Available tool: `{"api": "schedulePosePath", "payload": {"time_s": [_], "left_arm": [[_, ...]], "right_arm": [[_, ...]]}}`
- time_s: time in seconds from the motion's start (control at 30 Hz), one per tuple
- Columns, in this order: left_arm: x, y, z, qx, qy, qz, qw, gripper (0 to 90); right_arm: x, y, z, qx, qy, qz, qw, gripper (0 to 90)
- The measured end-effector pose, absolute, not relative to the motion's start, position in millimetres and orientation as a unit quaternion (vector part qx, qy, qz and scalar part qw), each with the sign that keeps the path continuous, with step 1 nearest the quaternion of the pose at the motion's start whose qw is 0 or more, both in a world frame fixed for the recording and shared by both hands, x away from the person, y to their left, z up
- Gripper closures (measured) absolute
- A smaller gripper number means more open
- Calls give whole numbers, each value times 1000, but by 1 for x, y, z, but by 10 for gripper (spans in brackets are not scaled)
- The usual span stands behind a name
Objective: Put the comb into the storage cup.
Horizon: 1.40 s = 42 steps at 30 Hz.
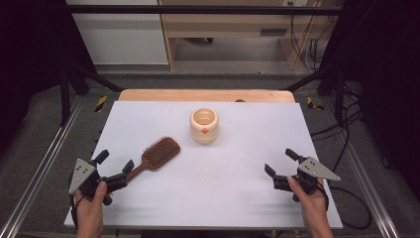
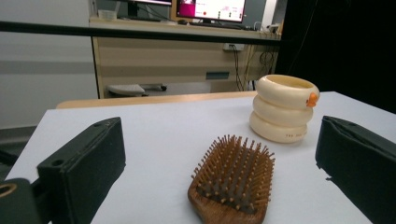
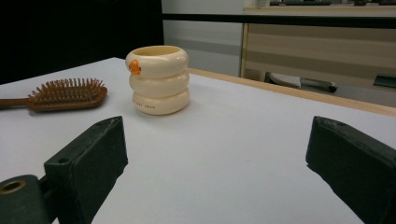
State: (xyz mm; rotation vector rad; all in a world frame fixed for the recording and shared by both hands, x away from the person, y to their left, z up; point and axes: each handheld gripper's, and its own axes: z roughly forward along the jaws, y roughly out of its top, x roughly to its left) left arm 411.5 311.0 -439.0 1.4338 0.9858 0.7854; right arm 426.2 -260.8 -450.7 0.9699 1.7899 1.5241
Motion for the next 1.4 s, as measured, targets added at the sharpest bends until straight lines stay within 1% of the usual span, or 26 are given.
{"api": "schedulePosePath", "payload": {"time_s": [0.07, 0.5, 0.8, 0.9, 0.97, 1.13, 1.23, 1.3, 1.33, 1.4], "left_arm": [[412, 312, -440, 618, 423, 332, 573, 15], [414, 320, -440, 615, 436, 331, 568, 15], [410, 323, -436, 609, 440, 340, 565, 15], [412, 321, -434, 620, 438, 340, 556, 11], [411, 319, -431, 618, 442, 340, 554, 17], [400, 307, -426, 623, 439, 341, 550, 13], [397, 301, -422, 634, 433, 338, 545, 15], [396, 299, -420, 635, 432, 326, 551, 19], [397, 299, -419, 621, 447, 293, 574, 19], [398, 298, -419, 620, 453, 287, 573, 17]], "right_arm": [[426, -260, -451, 366, 672, 572, 294, 54], [428, -258, -455, 368, 679, 563, 294, 45], [424, -261, -455, 379, 673, 561, 299, 42], [425, -260, -453, 373, 674, 563, 300, 41], [426, -260, -453, 371, 675, 562, 301, 41], [426, -262, -454, 370, 680, 557, 300, 41], [424, -263, -454, 374, 676, 560, 300, 37], [423, -262, -453, 368, 678, 560, 302, 38], [423, -261, -452, 367, 679, 561, 301, 39], [423, -260, -452, 364, 681, 561, 299, 39]]}}
